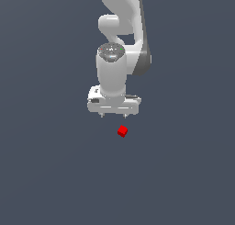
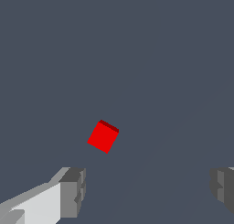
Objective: Pick up the red cube and move it to a goal position.
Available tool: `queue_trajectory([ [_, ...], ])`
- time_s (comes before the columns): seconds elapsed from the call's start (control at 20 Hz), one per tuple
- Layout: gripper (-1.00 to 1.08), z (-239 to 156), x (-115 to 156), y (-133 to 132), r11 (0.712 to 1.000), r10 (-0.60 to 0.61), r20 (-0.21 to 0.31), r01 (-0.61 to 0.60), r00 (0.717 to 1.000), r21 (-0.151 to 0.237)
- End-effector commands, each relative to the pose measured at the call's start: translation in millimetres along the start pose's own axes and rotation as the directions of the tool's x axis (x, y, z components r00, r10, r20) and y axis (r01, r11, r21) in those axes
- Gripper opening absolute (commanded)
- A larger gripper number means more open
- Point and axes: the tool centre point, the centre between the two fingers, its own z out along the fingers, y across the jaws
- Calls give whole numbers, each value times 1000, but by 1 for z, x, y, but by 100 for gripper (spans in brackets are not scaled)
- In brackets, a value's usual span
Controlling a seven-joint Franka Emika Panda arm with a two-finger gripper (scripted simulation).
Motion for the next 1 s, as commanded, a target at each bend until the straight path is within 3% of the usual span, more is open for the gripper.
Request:
queue_trajectory([
  [0.0,100,8,-1,-2,1000,25,1,-25,1000,0],
  [0.45,100,57,-6,-16,982,187,5,-187,982,-2],
  [0.95,100,123,-9,-35,920,392,9,-392,920,-6],
])
